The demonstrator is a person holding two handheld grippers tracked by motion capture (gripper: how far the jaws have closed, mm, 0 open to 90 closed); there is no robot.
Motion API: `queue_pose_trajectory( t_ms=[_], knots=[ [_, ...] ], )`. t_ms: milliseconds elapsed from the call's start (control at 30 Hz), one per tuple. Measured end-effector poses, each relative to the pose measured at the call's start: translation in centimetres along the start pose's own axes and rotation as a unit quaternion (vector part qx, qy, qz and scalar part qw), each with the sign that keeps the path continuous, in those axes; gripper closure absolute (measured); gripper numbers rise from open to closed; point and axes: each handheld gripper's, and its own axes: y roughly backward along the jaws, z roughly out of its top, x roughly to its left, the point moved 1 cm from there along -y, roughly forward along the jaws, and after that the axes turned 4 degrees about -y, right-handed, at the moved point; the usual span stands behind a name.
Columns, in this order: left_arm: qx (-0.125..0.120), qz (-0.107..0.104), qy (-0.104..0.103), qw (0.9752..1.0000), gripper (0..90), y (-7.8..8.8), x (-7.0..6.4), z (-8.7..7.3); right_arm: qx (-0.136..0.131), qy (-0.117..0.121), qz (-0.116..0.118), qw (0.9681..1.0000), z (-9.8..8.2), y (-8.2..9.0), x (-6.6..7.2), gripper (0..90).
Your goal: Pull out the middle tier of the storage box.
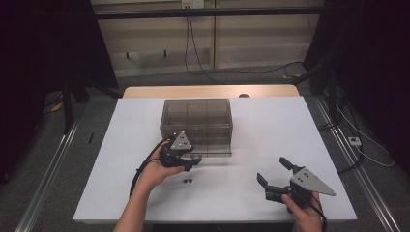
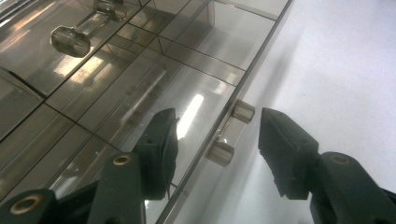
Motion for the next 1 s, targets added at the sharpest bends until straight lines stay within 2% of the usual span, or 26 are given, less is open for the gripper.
queue_pose_trajectory(
  t_ms=[167, 633, 800, 1000],
  knots=[
    [-0.004, 0.0, 0.006, 1.0, 45.7, 0.14, 0.06, -0.02, -0.001, 0.0, 0.002, 1.0, 0.01, 0.0, 0.04, 4.5],
    [-0.002, 0.003, 0.006, 1.0, 44.1, 0.25, 0.21, 0.15, -0.001, 0.0, 0.001, 1.0, -0.02, -0.06, 0.07, 4.5],
    [-0.012, -0.002, 0.009, 0.9999, 42.6, 0.53, 0.32, 0.46, 0.0, 0.0, 0.0, 1.0, -0.03, -0.07, 0.03, 4.5],
    [-0.007, -0.012, 0.011, 0.9998, 41.7, 0.66, 0.3, 0.74, 0.0, 0.001, 0.001, 1.0, -0.02, -0.06, 0.04, 4.5]
  ],
)
